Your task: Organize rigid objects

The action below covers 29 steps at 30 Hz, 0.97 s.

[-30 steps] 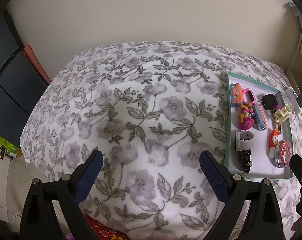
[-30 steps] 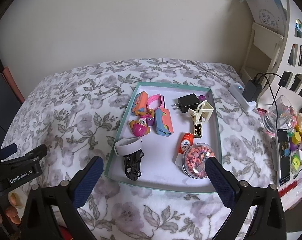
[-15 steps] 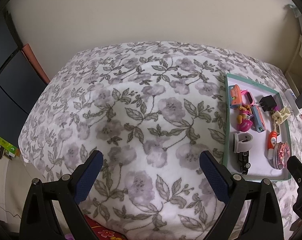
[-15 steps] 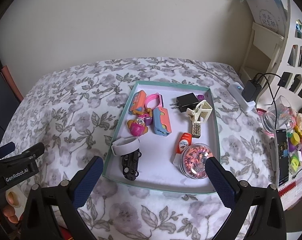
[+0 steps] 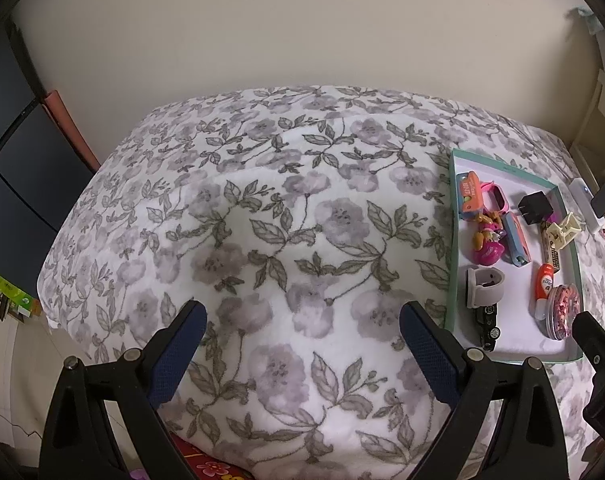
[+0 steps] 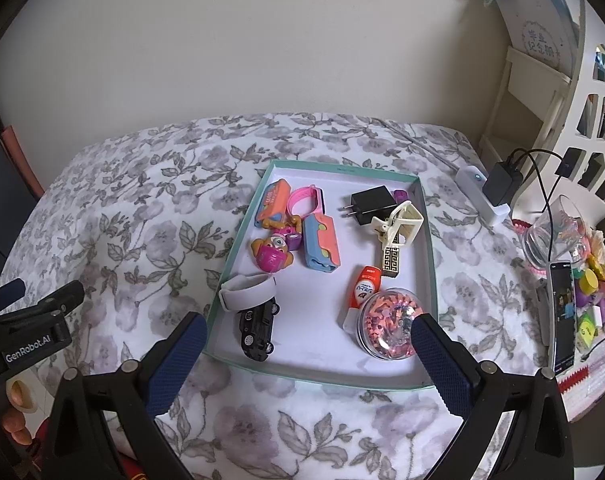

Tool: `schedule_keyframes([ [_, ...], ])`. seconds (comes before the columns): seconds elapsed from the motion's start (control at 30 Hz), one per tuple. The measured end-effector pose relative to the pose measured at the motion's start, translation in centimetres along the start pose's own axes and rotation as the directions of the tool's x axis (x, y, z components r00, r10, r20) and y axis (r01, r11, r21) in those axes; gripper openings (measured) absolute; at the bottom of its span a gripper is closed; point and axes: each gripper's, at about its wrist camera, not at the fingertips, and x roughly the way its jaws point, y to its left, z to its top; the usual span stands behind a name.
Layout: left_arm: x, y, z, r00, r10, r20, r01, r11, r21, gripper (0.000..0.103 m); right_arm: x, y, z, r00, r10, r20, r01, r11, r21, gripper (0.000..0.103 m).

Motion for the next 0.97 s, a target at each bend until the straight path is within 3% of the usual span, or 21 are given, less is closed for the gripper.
schedule_keyframes([
  [0.97,-0.39,-0.04,0.04,1.000,-0.018,0.016,0.018,1.000,-0.005,0.097,0.60,-0.02,-0.09,1.000,-0.008,-0.027,0.007,1.000,-0.020,0.103],
])
